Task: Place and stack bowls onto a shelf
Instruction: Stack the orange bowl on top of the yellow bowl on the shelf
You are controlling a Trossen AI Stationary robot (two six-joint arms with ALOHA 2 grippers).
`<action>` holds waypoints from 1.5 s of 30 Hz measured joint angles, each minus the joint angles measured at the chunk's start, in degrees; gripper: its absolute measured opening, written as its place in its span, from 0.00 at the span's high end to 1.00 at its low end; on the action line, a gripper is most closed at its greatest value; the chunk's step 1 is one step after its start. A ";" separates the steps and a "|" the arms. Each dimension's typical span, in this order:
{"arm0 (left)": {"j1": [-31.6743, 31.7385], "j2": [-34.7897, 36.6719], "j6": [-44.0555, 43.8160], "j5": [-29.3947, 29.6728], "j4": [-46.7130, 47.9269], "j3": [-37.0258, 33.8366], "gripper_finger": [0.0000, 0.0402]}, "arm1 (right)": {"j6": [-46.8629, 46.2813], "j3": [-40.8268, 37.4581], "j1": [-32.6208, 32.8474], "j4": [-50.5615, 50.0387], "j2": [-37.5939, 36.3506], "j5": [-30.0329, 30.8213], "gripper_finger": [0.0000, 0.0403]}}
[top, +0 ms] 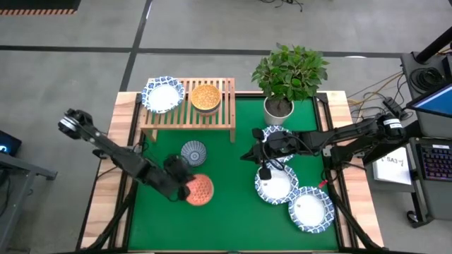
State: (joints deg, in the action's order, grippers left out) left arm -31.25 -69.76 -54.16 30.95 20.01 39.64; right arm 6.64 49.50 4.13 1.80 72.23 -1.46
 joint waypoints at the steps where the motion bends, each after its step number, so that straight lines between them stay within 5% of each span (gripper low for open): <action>1: 0.83 1.92 0.47 0.88 0.90 0.52 0.99 | -0.05 -0.12 -0.01 0.07 0.00 0.03 0.98; 9: 14.61 12.10 10.52 2.20 19.49 13.17 0.99 | -0.05 -0.22 -0.01 0.65 0.00 0.05 0.98; 21: 36.00 8.95 36.53 2.06 33.33 39.34 0.99 | -1.95 -0.22 -0.01 0.66 -0.02 0.11 0.98; 30: 50.55 4.14 44.83 0.37 31.62 45.52 0.99 | -2.28 -0.24 -0.01 2.86 -0.09 0.10 0.98; 38: 62.32 -3.54 50.35 -13.81 29.06 48.64 0.99 | -3.25 -0.24 -0.01 3.56 -0.11 0.07 0.98; 45: 67.44 -7.91 52.41 -19.60 29.01 50.15 0.99 | -4.10 -0.24 -0.01 3.43 -0.11 0.05 0.98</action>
State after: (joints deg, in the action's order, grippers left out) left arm 36.20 -77.67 -1.75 11.35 49.03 89.80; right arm 2.55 49.25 4.12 5.23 72.12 -1.41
